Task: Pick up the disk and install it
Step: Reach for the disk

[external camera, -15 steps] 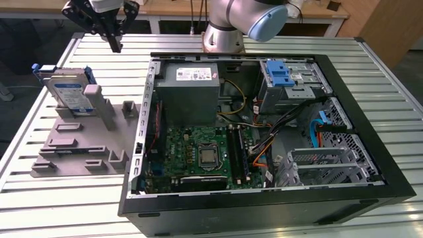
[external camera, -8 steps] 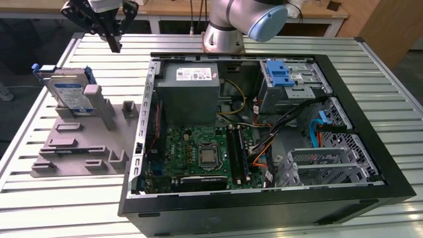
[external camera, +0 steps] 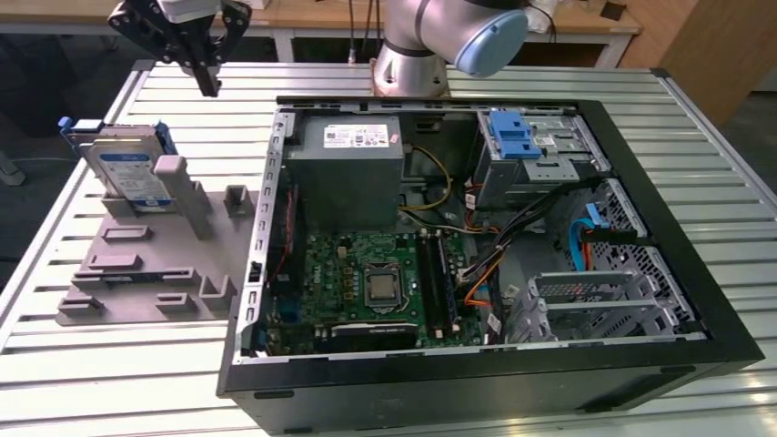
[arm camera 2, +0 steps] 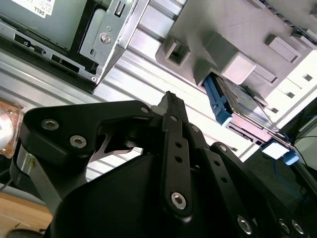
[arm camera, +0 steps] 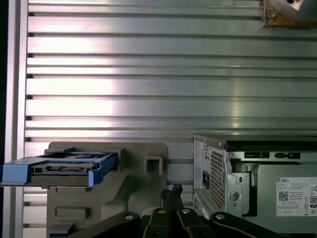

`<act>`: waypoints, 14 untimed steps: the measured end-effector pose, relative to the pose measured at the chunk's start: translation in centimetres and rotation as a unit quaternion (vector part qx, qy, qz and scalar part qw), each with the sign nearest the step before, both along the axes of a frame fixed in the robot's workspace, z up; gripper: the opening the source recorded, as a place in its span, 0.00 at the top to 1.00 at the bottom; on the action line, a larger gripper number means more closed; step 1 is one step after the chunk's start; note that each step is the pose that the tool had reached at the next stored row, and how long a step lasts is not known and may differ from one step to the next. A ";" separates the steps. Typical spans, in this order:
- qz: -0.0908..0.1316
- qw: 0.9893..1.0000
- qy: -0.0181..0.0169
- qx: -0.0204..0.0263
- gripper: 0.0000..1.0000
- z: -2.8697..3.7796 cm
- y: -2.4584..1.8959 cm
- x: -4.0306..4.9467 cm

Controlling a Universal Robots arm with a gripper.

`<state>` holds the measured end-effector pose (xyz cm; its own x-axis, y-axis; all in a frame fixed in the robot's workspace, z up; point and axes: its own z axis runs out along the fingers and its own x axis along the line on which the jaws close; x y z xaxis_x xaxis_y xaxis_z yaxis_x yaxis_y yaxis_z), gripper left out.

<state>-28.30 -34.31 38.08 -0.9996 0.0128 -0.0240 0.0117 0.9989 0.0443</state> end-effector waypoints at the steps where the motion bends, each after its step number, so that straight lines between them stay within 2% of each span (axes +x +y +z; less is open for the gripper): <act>1: 0.000 1.000 0.000 0.000 0.89 0.00 0.00 -0.15; 14: 0.000 1.000 0.000 0.000 0.89 -0.06 0.06 -1.64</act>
